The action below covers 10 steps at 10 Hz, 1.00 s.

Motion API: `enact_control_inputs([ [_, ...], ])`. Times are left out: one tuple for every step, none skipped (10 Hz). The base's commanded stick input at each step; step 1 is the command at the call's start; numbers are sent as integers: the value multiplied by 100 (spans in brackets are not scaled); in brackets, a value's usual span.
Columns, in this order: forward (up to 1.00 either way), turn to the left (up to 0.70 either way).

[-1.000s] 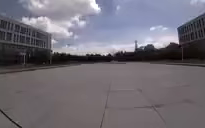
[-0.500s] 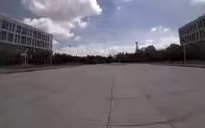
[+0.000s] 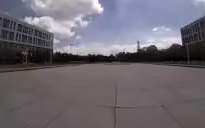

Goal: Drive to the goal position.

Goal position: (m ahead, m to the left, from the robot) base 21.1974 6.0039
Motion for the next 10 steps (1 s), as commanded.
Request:
enact_control_inputs([
  [70,0],
  [70,0],
  [70,0],
  [70,0],
  [70,0],
  [70,0],
  [70,0],
  [70,0],
  [70,0],
  [70,0],
])
